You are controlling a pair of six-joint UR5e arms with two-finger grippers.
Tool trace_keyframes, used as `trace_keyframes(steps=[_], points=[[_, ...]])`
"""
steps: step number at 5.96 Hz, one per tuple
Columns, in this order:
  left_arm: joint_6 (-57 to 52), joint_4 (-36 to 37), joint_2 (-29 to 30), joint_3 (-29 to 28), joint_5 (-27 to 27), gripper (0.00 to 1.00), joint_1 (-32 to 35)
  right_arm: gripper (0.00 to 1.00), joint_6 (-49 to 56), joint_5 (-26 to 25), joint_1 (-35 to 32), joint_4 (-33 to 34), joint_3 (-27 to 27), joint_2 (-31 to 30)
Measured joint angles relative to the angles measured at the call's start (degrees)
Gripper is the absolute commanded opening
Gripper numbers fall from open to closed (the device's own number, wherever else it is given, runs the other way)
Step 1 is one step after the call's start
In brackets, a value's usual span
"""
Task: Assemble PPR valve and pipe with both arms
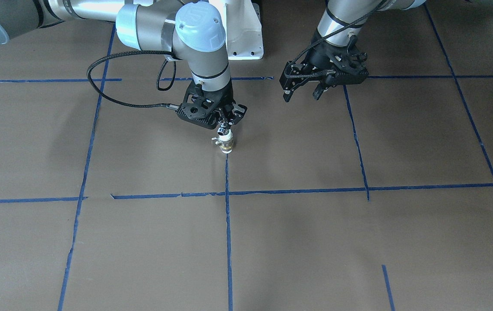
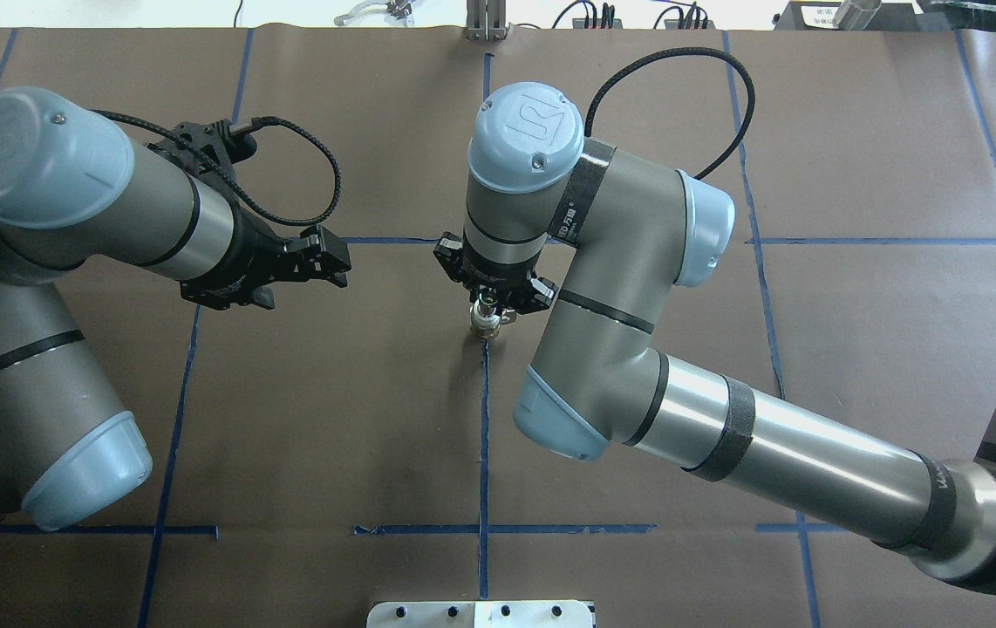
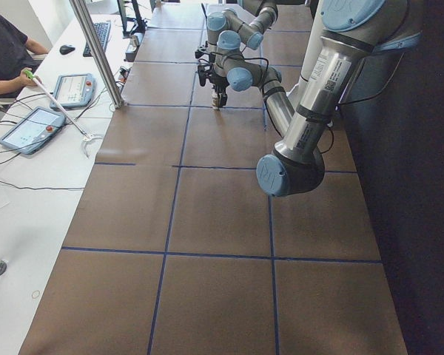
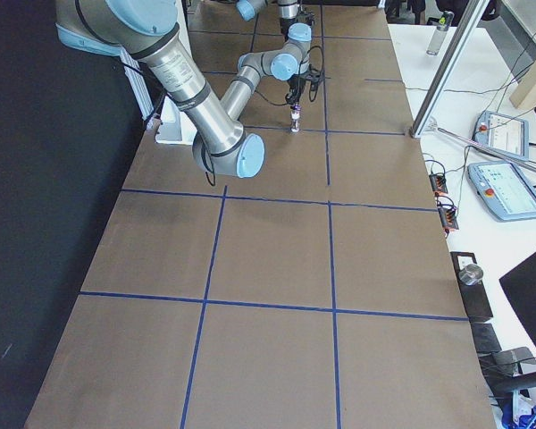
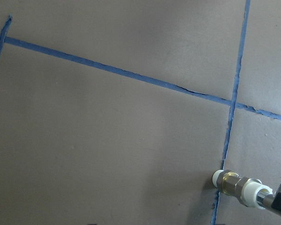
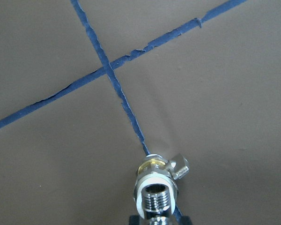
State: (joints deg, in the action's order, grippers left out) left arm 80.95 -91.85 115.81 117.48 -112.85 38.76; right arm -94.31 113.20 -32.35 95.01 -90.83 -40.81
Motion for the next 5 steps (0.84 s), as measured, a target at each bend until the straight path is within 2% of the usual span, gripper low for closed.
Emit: trace_keyframes(steps=[1, 2, 3, 5], points=[[0.00, 0.00, 0.02, 0.05, 0.00, 0.87, 0.00, 0.86, 0.02, 0.00, 0.00, 0.00, 0.17, -0.01], [0.00, 0.02, -0.03, 0.21, 0.00, 0.87, 0.00, 0.87, 0.09, 0.00, 0.01, 0.00, 0.32, 0.01], [0.00, 0.07, -0.10, 0.38, 0.00, 0.87, 0.00, 0.99, 0.12, 0.00, 0.01, 0.00, 0.40, 0.02], [0.00, 0.11, -0.21, 0.63, -0.03, 0.87, 0.03, 1.00, 0.05, 0.00, -0.10, -0.03, 0.12, 0.06]])
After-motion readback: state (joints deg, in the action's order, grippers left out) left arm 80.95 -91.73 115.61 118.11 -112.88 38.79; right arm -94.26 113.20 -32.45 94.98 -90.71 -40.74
